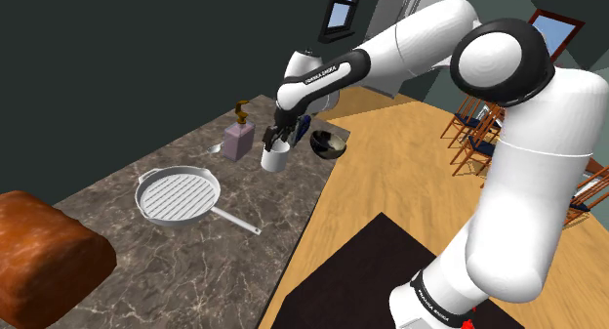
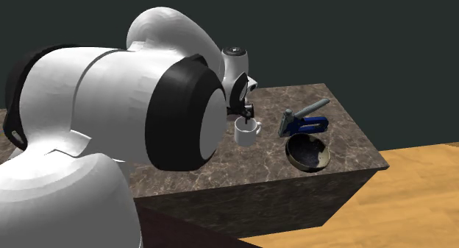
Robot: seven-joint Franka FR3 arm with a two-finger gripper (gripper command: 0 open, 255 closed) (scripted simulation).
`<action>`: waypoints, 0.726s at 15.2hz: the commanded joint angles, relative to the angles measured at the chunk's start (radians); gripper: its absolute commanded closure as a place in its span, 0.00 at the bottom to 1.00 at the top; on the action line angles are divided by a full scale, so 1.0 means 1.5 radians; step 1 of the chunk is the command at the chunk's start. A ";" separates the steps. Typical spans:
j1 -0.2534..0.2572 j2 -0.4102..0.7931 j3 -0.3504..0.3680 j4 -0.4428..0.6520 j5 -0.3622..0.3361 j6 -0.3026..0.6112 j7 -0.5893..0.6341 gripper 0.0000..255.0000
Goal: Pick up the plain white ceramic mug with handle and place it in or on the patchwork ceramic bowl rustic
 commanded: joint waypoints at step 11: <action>-0.004 0.115 0.006 0.061 0.006 0.052 -0.008 0.00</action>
